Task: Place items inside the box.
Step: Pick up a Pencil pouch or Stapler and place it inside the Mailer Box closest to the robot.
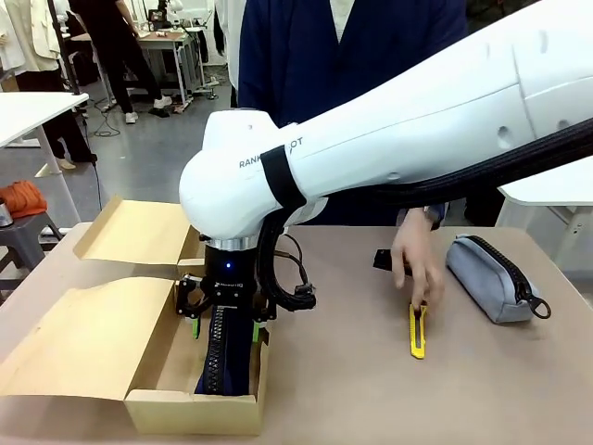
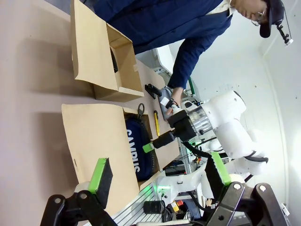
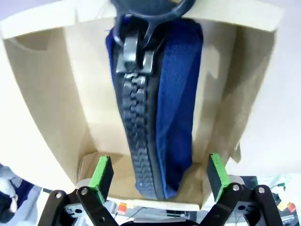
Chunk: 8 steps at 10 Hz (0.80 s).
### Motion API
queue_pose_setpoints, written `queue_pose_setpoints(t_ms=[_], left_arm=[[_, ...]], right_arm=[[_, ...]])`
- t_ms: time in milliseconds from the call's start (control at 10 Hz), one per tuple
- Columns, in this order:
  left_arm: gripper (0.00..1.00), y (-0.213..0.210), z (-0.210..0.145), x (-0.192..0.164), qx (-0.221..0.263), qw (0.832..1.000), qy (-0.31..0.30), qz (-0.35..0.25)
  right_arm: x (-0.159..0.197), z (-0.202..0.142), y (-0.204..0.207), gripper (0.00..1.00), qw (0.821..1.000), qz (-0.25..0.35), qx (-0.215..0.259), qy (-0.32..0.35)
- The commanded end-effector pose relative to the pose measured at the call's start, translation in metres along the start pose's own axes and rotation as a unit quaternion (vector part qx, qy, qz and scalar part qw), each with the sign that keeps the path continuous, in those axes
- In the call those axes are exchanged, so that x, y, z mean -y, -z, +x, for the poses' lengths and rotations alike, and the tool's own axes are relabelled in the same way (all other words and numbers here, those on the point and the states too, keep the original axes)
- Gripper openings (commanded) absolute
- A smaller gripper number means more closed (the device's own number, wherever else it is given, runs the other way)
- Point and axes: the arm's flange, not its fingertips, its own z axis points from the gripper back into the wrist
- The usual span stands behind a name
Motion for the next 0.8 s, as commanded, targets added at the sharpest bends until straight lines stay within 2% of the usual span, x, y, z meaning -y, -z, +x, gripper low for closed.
queue_pose_setpoints(t_ms=[0, 200, 300, 700], left_arm=[[1.0, 0.001, 0.0, 0.001, 0.006, 1.0, 0.009, -0.01], [1.0, 0.001, 0.0, 0.001, 0.006, 1.0, 0.009, -0.01], [1.0, 0.001, 0.0, 0.001, 0.006, 1.0, 0.009, -0.01], [1.0, 0.001, 0.0, 0.001, 0.006, 1.0, 0.009, -0.01]], right_arm=[[0.018, -0.042, -0.018, 1.0, 0.999, 0.015, 0.03, -0.033], [0.016, -0.085, -0.024, 1.0, 0.999, -0.008, -0.034, 0.018], [0.004, -0.037, -0.021, 1.0, 1.0, 0.002, 0.014, -0.017], [0.004, -0.037, -0.021, 1.0, 1.0, 0.002, 0.014, -0.017]])
